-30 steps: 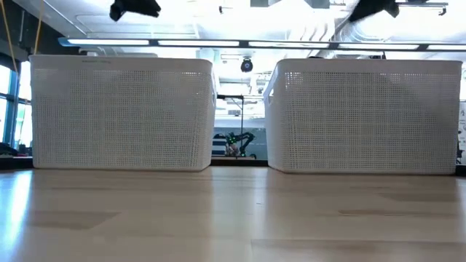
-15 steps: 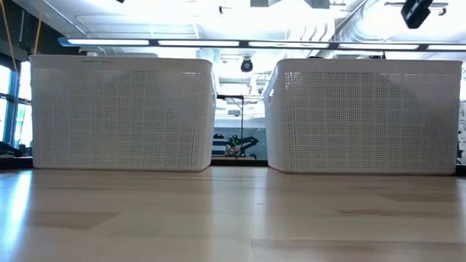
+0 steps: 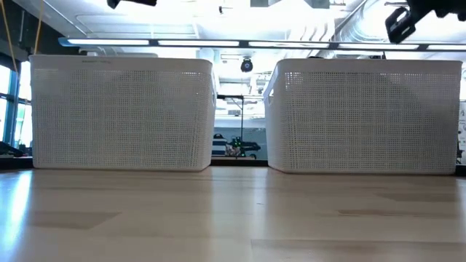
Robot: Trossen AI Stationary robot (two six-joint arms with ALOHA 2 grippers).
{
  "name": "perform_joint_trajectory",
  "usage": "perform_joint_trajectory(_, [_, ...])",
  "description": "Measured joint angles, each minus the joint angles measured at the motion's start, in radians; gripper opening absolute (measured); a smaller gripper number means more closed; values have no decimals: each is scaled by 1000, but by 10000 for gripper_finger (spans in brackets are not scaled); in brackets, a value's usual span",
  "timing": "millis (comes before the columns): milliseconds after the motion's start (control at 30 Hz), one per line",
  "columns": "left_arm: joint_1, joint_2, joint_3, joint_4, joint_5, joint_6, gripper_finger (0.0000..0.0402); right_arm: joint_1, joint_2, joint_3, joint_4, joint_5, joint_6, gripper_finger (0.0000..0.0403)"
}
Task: Sort clothes
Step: Return to Home Position
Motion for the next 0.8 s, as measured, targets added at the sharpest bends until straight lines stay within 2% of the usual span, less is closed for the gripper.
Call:
perform_joint_trajectory(100, [0,0,0,-11,0,0,74,50,29,-24,-6,57,-12,0])
perform_joint_trajectory(267, [0,0,0,-22,-3,0,74,120,121,-32,10,82,11,0])
perform_joint_trajectory(533, [0,0,0,-37,-4,0,74,257,273,-32,101,380,-60,0])
perform_joint_trajectory(667, [0,0,0,-45,-4,0,74,262,269,-32,99,442,-81,0])
perform_joint_trajectory(800, [0,0,0,-53,-4,1,74,253,150,-31,13,540,-124,0])
